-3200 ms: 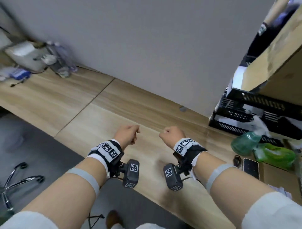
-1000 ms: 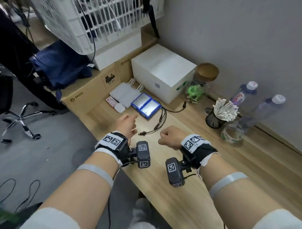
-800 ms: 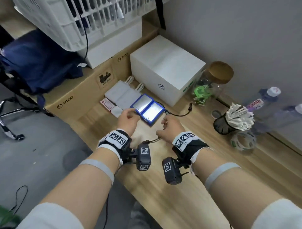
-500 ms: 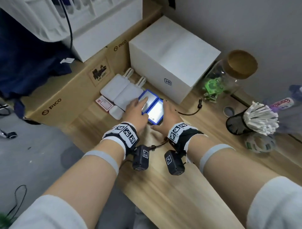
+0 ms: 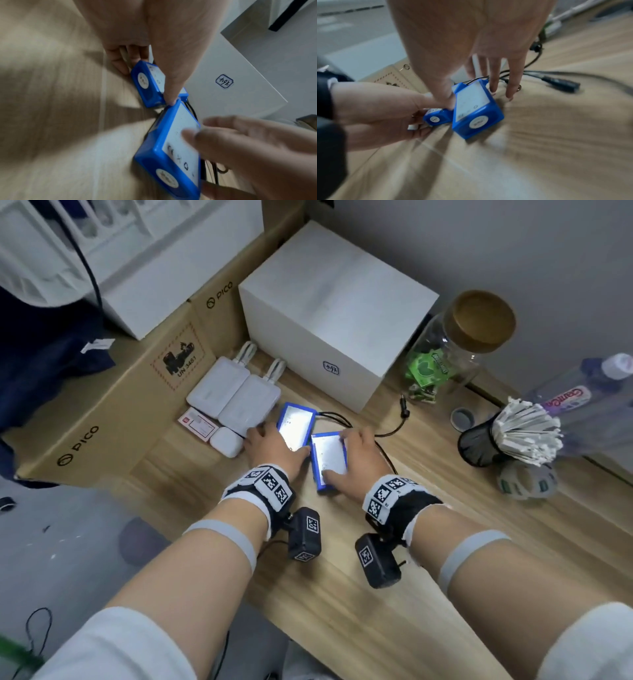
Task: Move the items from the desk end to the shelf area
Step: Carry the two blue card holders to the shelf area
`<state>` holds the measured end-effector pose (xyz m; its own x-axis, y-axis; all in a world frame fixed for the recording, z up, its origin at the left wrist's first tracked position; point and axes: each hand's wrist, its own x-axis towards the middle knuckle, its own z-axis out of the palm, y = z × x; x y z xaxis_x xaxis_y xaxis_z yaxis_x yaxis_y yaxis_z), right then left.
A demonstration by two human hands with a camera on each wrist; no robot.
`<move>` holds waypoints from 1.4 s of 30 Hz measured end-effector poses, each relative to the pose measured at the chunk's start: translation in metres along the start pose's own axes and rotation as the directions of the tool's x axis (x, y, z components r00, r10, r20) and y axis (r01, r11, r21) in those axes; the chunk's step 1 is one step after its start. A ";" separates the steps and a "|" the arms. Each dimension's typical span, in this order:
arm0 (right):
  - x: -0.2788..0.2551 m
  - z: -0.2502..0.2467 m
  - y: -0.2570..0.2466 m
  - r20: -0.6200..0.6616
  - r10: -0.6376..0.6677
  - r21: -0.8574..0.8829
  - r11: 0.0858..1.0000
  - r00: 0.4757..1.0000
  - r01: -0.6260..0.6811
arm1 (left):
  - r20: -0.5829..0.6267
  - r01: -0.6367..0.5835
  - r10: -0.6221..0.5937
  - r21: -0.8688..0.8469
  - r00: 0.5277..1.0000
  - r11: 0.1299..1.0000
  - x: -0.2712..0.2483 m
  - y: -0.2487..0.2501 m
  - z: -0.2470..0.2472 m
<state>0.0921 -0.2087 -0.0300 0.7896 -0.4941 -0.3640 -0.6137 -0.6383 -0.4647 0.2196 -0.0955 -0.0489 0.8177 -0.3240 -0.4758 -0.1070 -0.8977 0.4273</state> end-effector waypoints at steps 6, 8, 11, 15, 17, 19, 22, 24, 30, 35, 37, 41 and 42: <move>0.005 0.017 -0.020 0.045 0.306 -0.056 0.951 0.951 -0.303 | -0.007 -0.040 0.042 0.151 0.999 0.988 0.000 -0.002 -0.001; 0.004 0.019 -0.023 0.059 0.324 -0.099 0.943 0.944 -0.317 | 0.010 -0.023 0.021 0.175 1.000 0.984 -0.003 -0.007 0.000; -0.002 0.020 -0.021 0.102 0.315 -0.185 0.938 0.944 -0.293 | 0.046 -0.003 -0.010 0.268 0.999 0.964 -0.010 -0.009 0.001; -0.026 0.015 -0.007 0.216 0.292 -0.296 0.929 0.932 -0.222 | 0.132 -0.011 -0.027 0.280 0.991 0.960 -0.031 -0.004 0.002; -0.043 0.008 0.006 0.252 0.295 -0.262 0.938 0.922 -0.228 | 0.177 0.011 -0.049 0.210 0.983 0.978 -0.040 -0.005 0.007; -0.062 -0.003 0.018 0.272 0.299 -0.174 0.950 0.915 -0.259 | 0.219 0.051 -0.064 0.065 0.974 0.997 -0.051 -0.006 0.012; -0.095 -0.020 0.037 0.287 0.306 0.084 0.936 0.908 -0.342 | 0.261 0.082 -0.058 -0.080 0.964 0.993 -0.082 0.002 0.019; -0.124 -0.029 0.052 0.311 0.315 0.360 0.834 0.896 -0.418 | 0.301 0.092 -0.030 -0.195 0.953 0.976 -0.110 0.013 0.028; -0.247 -0.074 0.114 0.269 0.265 0.862 0.362 0.926 -0.354 | 0.370 0.079 0.177 -0.581 0.912 0.810 -0.209 0.064 0.076; -0.365 -0.103 0.193 0.092 0.405 0.990 0.060 0.910 -0.127 | 0.462 0.030 0.377 -0.663 0.803 0.748 -0.343 0.132 0.116; -0.419 -0.112 0.225 0.009 0.472 0.999 0.036 0.882 -0.029 | 0.480 0.009 0.440 -0.683 0.759 0.731 -0.397 0.157 0.143; -0.541 -0.126 0.295 -0.148 0.637 0.989 0.074 0.757 0.130 | 0.540 -0.024 0.528 -0.684 0.655 0.729 -0.509 0.204 0.206; -0.573 -0.129 0.311 -0.174 0.669 0.983 0.078 0.723 0.165 | 0.556 -0.009 0.536 -0.688 0.635 0.725 -0.536 0.216 0.223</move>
<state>-0.5509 -0.2006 0.1384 0.1605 -0.8869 -0.4331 0.0795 0.4490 -0.8900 -0.3679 -0.1822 0.1268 0.1472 -0.8530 -0.5008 0.3039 -0.4428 0.8435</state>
